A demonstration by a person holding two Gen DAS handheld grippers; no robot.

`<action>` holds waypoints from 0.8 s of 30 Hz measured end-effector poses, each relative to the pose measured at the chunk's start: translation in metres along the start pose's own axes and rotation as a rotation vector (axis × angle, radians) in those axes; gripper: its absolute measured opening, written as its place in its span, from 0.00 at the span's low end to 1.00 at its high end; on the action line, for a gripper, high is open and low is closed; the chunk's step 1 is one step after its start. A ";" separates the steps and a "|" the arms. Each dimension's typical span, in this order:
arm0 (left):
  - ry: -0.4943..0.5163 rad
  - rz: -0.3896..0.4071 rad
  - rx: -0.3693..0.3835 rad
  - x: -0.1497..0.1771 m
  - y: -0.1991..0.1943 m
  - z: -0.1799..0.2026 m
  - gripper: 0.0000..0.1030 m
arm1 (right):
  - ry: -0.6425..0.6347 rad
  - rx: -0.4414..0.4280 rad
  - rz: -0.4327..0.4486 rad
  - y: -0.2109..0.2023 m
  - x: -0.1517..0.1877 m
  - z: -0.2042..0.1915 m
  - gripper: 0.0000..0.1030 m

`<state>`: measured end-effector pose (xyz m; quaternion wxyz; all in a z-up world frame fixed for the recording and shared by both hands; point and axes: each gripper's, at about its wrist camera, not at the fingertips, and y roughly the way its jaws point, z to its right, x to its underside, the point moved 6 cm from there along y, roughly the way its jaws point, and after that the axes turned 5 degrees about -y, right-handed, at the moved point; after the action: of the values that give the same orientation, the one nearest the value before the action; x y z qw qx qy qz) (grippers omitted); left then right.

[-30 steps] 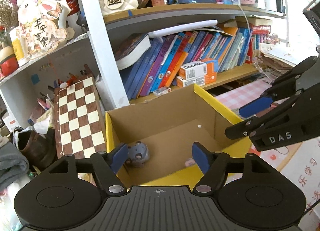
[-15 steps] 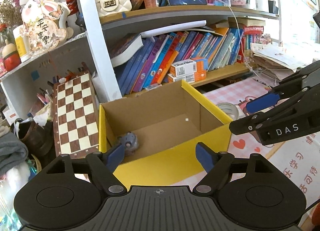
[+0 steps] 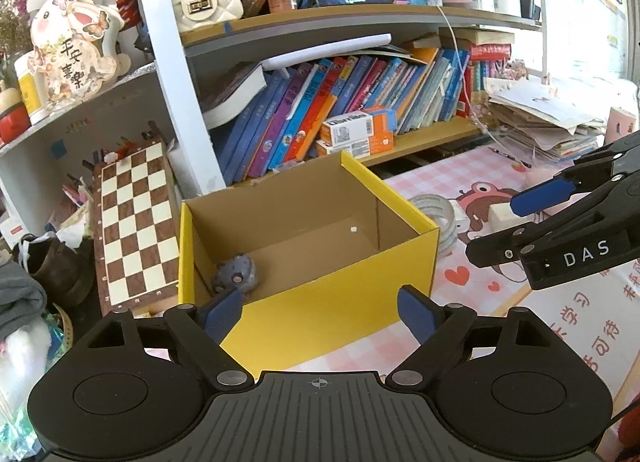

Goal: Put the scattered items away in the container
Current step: 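Lift both tools out of the yellow box and back toward the desk mat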

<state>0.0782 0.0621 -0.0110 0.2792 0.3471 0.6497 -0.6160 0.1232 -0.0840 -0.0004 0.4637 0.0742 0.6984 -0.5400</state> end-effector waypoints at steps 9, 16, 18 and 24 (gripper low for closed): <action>0.005 -0.034 0.044 0.008 0.001 0.018 0.93 | 0.070 0.061 -0.004 -0.009 0.023 0.018 0.81; 0.023 -0.055 0.064 0.012 0.006 0.035 0.97 | 0.086 0.110 -0.011 -0.017 0.044 0.027 0.84; 0.027 -0.061 0.066 0.013 0.007 0.039 0.97 | 0.090 0.124 -0.005 -0.020 0.048 0.031 0.84; 0.015 -0.060 0.070 0.014 0.007 0.051 0.97 | 0.108 0.160 0.000 -0.023 0.058 0.040 0.85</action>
<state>0.0723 0.0130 -0.0307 0.2435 0.3417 0.6400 -0.6437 0.0991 -0.1490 -0.0262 0.4181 0.1398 0.6770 -0.5894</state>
